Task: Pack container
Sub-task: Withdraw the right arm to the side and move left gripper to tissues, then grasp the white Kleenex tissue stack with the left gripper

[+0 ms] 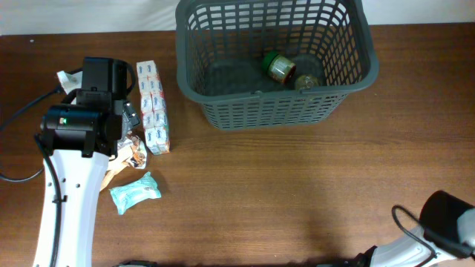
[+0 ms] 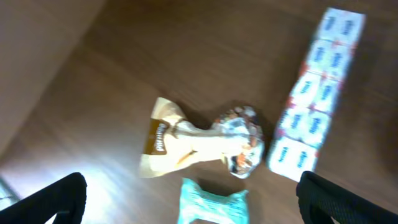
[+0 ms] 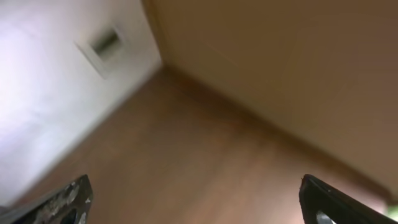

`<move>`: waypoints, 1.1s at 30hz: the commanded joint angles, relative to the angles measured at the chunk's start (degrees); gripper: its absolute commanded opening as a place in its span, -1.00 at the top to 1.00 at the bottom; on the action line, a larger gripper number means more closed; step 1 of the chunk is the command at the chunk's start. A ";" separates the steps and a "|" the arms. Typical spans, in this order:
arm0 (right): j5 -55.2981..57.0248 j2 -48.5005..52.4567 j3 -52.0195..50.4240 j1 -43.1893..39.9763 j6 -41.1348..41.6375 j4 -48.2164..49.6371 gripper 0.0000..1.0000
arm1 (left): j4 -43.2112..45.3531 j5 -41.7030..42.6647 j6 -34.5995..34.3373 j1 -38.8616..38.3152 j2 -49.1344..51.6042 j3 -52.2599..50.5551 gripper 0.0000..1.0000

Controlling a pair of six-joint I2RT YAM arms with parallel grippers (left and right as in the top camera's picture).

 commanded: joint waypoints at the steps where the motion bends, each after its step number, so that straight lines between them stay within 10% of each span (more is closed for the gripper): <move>1: -1.20 2.08 -8.24 -1.40 2.54 -0.33 -0.98 | 0.68 5.46 0.09 0.37 0.15 0.20 -1.00; 16: -5.46 8.02 -41.64 -1.27 0.44 10.88 -0.98 | 0.98 12.31 0.35 0.33 0.15 0.20 -1.00; 33: -5.49 8.09 -44.33 -1.27 0.46 11.98 -0.98 | 12.39 27.82 17.40 8.20 7.89 0.22 -1.00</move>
